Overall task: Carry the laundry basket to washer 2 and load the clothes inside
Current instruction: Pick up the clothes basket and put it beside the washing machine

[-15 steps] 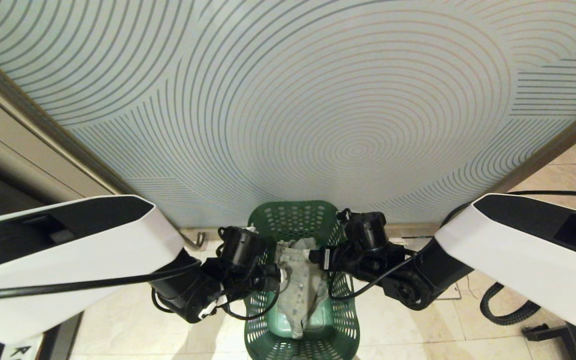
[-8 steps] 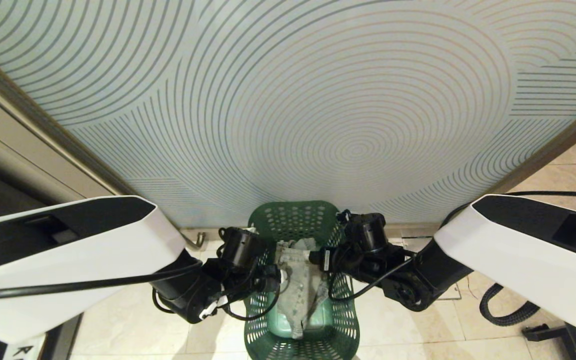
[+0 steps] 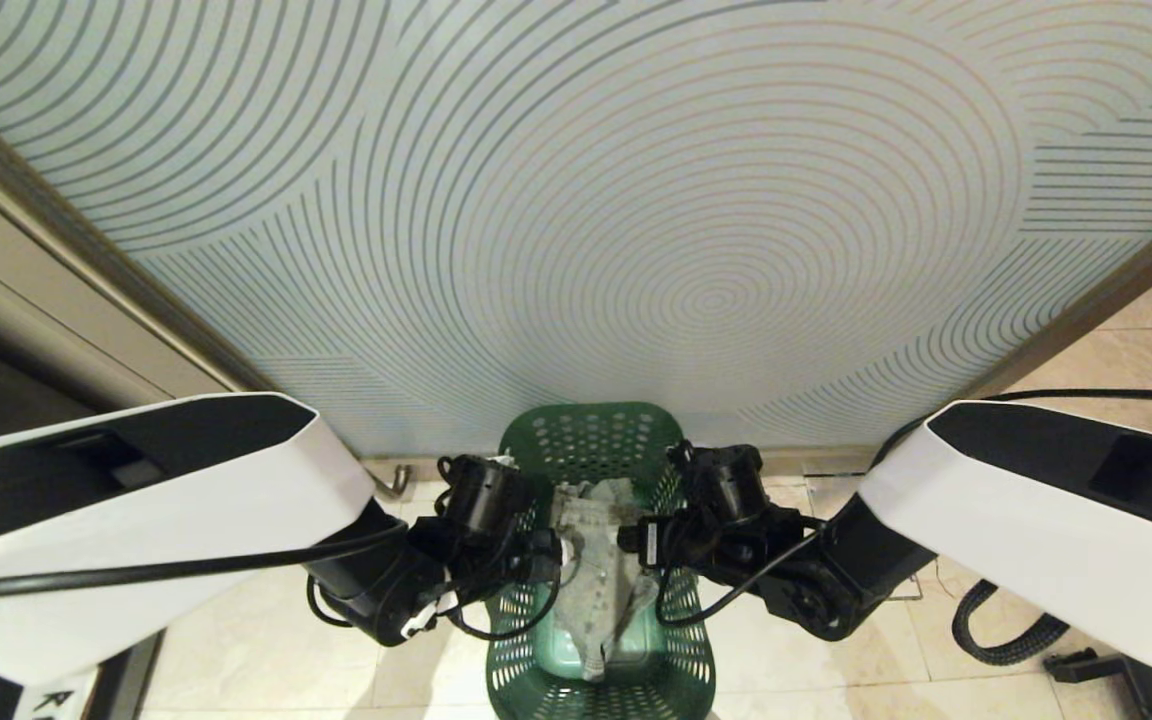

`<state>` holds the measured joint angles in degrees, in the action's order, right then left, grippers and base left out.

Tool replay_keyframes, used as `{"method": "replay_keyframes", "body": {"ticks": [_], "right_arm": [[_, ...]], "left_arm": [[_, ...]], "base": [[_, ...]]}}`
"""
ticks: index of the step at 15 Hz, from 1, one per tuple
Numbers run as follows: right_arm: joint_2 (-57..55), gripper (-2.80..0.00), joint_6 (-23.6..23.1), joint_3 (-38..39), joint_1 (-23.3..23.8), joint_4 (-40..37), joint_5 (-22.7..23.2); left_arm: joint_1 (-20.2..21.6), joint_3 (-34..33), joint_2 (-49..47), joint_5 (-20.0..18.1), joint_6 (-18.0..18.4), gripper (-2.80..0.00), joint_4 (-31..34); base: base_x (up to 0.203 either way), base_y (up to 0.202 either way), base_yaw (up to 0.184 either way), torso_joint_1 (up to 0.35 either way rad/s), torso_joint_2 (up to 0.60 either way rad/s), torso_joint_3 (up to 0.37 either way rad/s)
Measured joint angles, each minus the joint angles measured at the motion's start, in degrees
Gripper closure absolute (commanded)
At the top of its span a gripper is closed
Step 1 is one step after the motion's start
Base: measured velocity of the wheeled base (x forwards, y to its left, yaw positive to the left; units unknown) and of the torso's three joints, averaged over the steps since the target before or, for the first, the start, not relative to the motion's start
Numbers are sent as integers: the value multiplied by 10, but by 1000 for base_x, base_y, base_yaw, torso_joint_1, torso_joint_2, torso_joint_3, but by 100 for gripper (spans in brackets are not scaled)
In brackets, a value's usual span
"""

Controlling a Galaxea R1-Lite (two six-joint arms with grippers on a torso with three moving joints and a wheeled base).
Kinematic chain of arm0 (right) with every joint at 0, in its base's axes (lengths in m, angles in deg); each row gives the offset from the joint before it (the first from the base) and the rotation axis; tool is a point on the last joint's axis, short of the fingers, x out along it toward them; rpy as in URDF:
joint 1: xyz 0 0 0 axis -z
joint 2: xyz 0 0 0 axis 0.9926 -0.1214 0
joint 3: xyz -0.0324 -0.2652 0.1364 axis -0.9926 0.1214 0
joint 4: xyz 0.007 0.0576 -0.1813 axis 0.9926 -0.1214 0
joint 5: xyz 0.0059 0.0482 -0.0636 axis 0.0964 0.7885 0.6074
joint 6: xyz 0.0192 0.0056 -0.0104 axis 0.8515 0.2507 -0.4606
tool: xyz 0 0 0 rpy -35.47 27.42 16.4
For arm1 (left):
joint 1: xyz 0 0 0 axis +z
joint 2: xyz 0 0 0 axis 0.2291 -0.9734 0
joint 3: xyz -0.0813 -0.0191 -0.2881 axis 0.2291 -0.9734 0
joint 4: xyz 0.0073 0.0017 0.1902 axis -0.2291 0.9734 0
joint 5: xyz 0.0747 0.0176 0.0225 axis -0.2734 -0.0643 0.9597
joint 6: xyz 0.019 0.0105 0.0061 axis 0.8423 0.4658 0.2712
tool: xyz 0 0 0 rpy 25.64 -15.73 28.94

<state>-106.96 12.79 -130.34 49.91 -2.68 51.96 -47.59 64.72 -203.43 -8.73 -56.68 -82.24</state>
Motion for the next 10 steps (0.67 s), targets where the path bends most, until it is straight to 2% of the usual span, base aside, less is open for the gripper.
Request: {"method": "replay_keyframes", "body": {"ticks": [2,6,7,10], "right_arm": [[0,-280,0,8,0,0,0],[2,-280,0,10,-2,-1,-5],[2,-280,0,10,-2,-1,-5],[2,-280,-1,11,-3,2,-16]], "left_arm": [[-1,2,-3,-1,-13,-280,0],[-4,3,-5,-1,-15,-280,0],[-5,3,-6,-1,-15,0,0],[-8,3,-5,0,-15,0,0]], "base": [[0,0,0,0,0,0],[0,0,0,0,0,0],[0,0,0,0,0,0],[0,0,0,0,0,0]]}}
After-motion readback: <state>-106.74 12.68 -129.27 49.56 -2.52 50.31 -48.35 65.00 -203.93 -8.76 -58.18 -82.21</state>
